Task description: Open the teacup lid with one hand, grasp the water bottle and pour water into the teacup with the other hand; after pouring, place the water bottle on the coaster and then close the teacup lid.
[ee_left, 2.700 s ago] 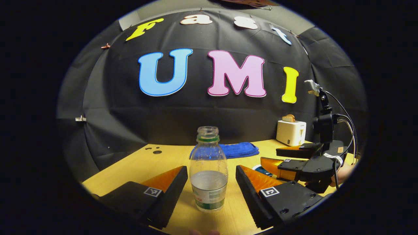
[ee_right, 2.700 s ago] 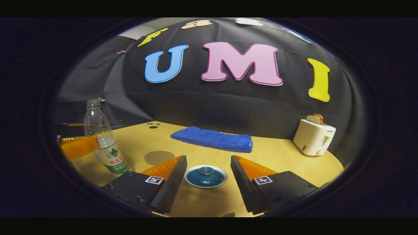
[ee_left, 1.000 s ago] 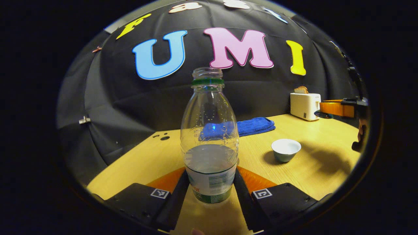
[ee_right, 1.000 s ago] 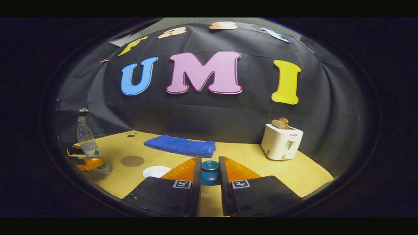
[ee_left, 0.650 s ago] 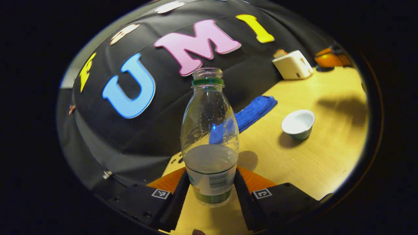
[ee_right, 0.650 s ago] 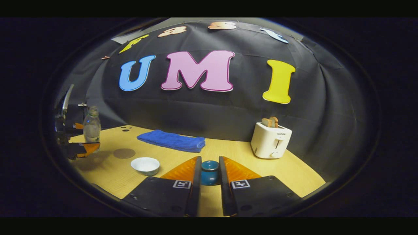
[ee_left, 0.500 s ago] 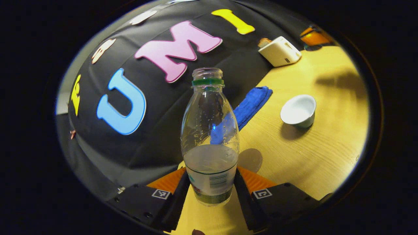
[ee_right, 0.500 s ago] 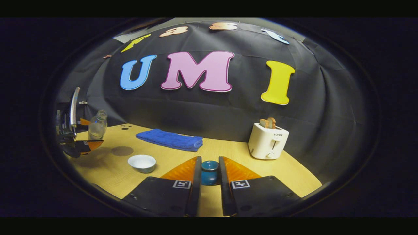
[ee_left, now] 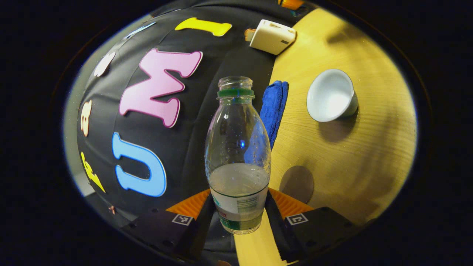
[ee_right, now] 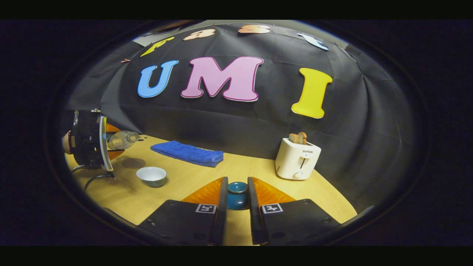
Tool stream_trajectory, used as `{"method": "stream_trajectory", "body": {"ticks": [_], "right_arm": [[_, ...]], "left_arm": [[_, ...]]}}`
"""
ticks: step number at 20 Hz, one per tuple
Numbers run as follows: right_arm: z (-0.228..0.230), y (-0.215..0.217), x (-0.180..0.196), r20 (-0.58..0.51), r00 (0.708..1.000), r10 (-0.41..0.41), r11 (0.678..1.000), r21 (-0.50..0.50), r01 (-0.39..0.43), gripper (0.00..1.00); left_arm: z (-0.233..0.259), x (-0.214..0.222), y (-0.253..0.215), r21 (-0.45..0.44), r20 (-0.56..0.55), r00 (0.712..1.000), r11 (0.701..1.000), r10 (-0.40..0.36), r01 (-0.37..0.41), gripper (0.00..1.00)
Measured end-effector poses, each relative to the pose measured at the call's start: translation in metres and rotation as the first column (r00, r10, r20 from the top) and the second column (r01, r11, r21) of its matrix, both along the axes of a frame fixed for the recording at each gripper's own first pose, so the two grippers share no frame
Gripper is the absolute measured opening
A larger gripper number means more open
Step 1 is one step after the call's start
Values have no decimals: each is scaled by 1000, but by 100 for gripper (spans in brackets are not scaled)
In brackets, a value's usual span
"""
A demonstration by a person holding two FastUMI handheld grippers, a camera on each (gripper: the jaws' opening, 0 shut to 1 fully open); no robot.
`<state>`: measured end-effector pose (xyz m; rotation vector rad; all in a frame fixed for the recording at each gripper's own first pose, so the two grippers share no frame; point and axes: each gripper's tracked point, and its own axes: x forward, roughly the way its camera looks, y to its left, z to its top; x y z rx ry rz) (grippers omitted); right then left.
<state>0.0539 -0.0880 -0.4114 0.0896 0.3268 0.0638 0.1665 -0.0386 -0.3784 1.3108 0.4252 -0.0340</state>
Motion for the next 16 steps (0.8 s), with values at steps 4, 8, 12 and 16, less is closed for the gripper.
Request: {"method": "stream_trajectory", "body": {"ticks": [4, 8, 12, 16], "right_arm": [[-3, -8, -1, -1, 1000, -3, 1000, -4, 3, 30], [-7, -14, -2, 0, 1000, -1, 1000, -20, 1, 32], [-6, -16, -1, 2, 1000, 0, 1000, -24, 0, 30], [-5, -18, -3, 3, 1000, -3, 1000, -27, 3, 34]], "left_arm": [[6, 9, 0, 113, 13, 999, 993, -39, 37, 76], [9, 16, 3, 202, 25, 997, 977, -68, 61, 76], [10, 18, 6, 252, 29, 995, 964, -92, 82, 76], [12, 21, 6, 308, 35, 992, 945, -122, 105, 76]]}}
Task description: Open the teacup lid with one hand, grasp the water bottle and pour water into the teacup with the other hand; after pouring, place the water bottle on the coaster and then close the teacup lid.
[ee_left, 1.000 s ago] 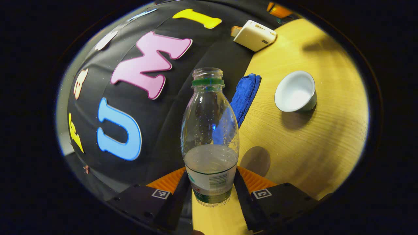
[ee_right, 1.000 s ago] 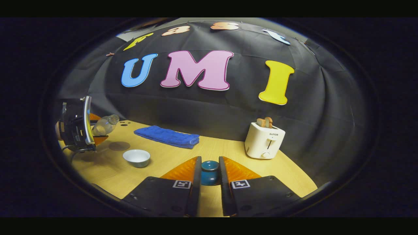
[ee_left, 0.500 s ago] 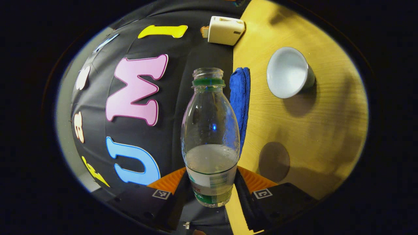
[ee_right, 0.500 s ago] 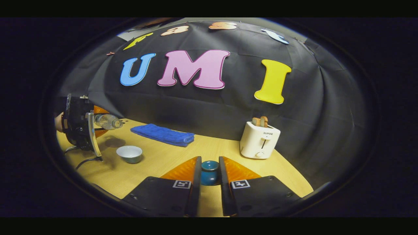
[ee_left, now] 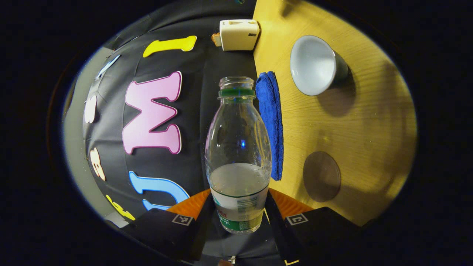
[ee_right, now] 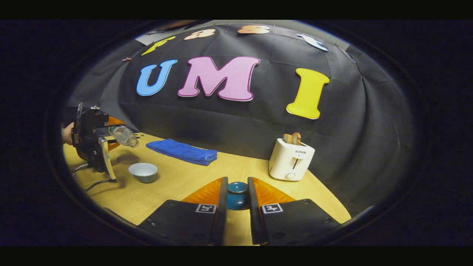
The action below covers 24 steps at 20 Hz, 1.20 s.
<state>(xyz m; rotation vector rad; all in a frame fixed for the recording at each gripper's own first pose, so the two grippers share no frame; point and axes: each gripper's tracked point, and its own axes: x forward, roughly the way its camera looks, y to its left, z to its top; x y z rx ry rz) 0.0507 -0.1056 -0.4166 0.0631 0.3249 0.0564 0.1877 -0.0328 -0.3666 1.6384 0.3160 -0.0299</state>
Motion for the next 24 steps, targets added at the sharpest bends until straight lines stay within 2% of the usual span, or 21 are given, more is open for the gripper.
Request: {"method": "stream_trajectory", "body": {"ticks": [6, 7, 8, 10, 11, 14, 16, 18, 19, 20, 22, 23, 24], "right_arm": [[-3, 0, -3, -5, 1000, 2, 1000, -8, -2, 34], [-3, -1, -4, -6, 1000, 1, 1000, -8, -1, 30], [-3, -3, -4, -5, 1000, 1, 1000, -10, -1, 34], [-4, -3, -5, -9, 1000, -1, 1000, -13, 0, 34], [-4, -4, -4, -8, 1000, 0, 1000, -13, 0, 30], [-1, -5, -3, -1, 1000, -3, 1000, -16, 3, 34], [-2, -6, -4, -3, 1000, -3, 1000, -18, 3, 27], [-2, -7, -3, -3, 1000, -2, 1000, -21, 2, 30], [-3, -6, -4, -3, 1000, -2, 1000, -22, 2, 25], [-3, -7, -4, -5, 1000, -2, 1000, -21, 2, 29], [-2, -6, -4, -6, 1000, -3, 1000, -21, 3, 24], [-2, -7, -4, -5, 1000, -4, 1000, -23, 4, 25], [-2, -7, -4, -4, 1000, -4, 1000, -24, 4, 34]], "left_arm": [[-2, 8, -4, 55, 11, 999, 998, -43, 42, 76], [-1, 8, -4, 59, 12, 999, 997, -46, 45, 76], [-2, 9, -5, 65, 14, 999, 997, -51, 49, 76], [1, 9, -6, 86, 19, 998, 995, -62, 60, 76], [3, 9, -5, 96, 22, 997, 993, -68, 66, 76], [3, 11, -7, 117, 25, 996, 990, -82, 79, 76], [5, 11, -7, 136, 30, 995, 986, -96, 92, 77], [7, 14, -6, 158, 34, 993, 981, -117, 110, 76], [10, 16, -7, 167, 38, 991, 979, -127, 119, 77], [11, 19, -7, 174, 39, 990, 977, -135, 127, 76], [14, 20, -8, 193, 47, 986, 970, -158, 146, 76], [16, 21, -9, 204, 51, 984, 966, -169, 156, 76], [18, 22, -11, 215, 55, 982, 962, -182, 166, 76]]}}
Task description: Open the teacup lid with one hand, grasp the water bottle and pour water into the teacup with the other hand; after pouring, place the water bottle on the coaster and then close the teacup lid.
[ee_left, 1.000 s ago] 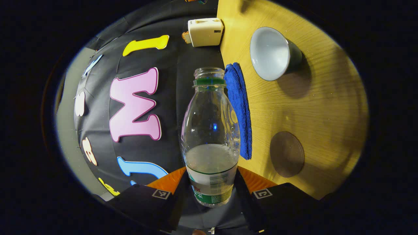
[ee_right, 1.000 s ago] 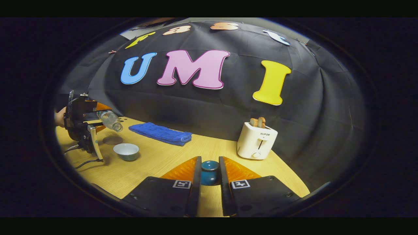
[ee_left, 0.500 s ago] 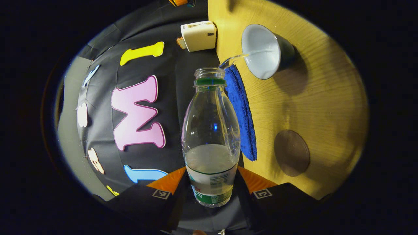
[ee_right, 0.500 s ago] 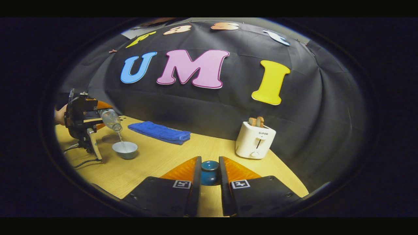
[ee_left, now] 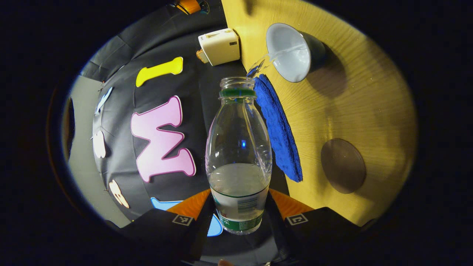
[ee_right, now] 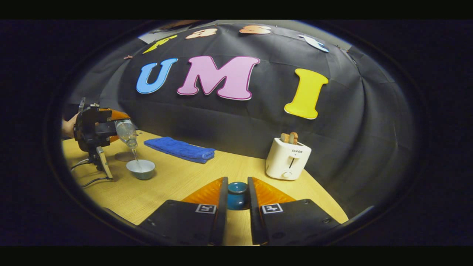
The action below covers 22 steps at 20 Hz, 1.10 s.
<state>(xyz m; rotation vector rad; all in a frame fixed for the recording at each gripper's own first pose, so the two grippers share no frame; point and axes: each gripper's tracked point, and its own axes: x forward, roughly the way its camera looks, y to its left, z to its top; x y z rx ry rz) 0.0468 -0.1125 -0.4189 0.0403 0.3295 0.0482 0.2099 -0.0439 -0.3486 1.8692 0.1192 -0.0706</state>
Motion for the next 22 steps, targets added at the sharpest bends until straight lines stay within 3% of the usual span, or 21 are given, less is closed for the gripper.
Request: {"method": "stream_trajectory", "body": {"ticks": [1, 3, 7, 8, 10, 13, 16, 22], "right_arm": [[0, -1, 0, 0, 1000, -1, 1000, -1, 1, 34], [0, 0, 0, -1, 1000, -3, 1000, 1, 3, 24], [0, -1, 0, 1, 1000, -4, 1000, 0, 4, 24], [1, -1, 0, 2, 1000, -4, 1000, -1, 4, 34], [1, -1, 1, 4, 1000, -5, 1000, -3, 5, 34], [1, -2, 1, 6, 1000, -4, 1000, -6, 4, 24], [2, -2, 2, 11, 1000, 0, 1000, -9, 0, 24], [9, -4, 4, 29, 1000, -3, 1000, -9, 3, 34]], "left_arm": [[1, 2, 1, 7, 2, 1000, 1000, -9, 9, 76], [6, 4, 2, 23, 11, 1000, 1000, -19, 19, 76], [17, 10, -1, 60, 40, 998, 997, -56, 54, 76], [19, 11, -5, 75, 49, 996, 995, -72, 68, 76], [25, 14, -8, 96, 64, 993, 991, -102, 96, 76], [36, 16, -17, 123, 91, 985, 983, -149, 137, 76], [47, 22, -22, 150, 110, 977, 975, -183, 166, 77], [68, 27, -32, 212, 157, 953, 951, -260, 225, 76]]}}
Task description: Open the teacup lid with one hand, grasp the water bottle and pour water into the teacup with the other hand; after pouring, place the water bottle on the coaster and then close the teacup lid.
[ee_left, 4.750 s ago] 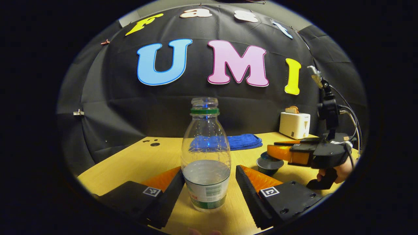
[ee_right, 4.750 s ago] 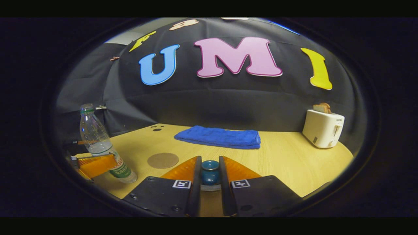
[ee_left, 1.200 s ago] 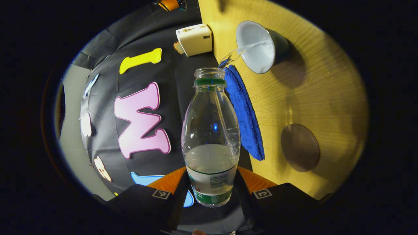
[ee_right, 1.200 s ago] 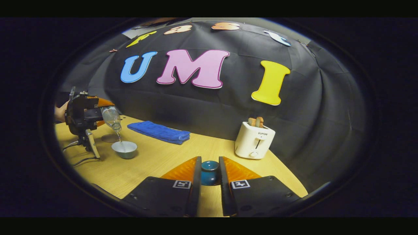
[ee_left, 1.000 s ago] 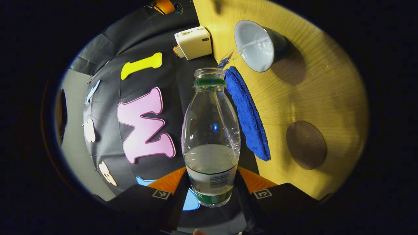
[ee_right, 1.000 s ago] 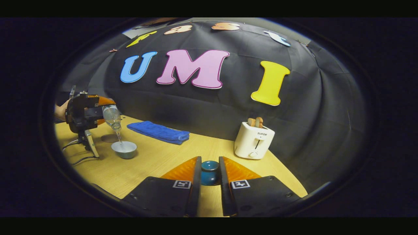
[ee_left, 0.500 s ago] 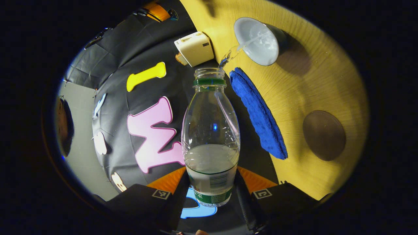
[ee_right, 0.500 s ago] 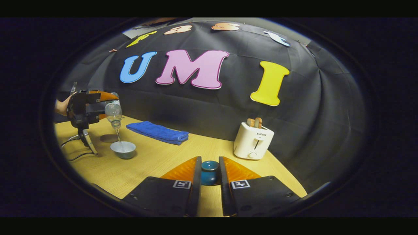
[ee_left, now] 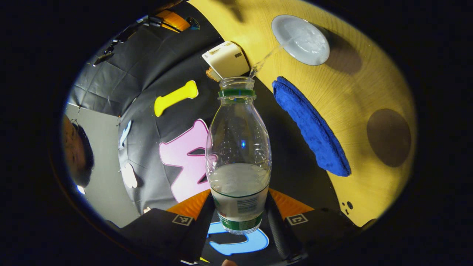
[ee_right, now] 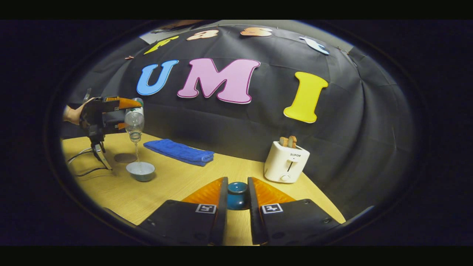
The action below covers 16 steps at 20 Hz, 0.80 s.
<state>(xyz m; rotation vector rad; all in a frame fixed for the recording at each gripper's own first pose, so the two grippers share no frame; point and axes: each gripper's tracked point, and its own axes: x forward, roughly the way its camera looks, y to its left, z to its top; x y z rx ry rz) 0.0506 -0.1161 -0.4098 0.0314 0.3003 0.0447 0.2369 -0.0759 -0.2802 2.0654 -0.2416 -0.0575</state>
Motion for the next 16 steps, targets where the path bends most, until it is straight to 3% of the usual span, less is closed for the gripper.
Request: {"method": "stream_trajectory", "body": {"ticks": [8, 16], "right_arm": [[5, -2, 0, 16, 1000, -7, 1000, -3, 7, 34], [4, -1, 2, 14, 1000, -13, 1000, 0, 13, 34]], "left_arm": [[30, 6, -20, 90, 108, 986, 989, -126, 117, 76], [26, 11, -17, 85, 87, 988, 989, -126, 118, 77]]}}
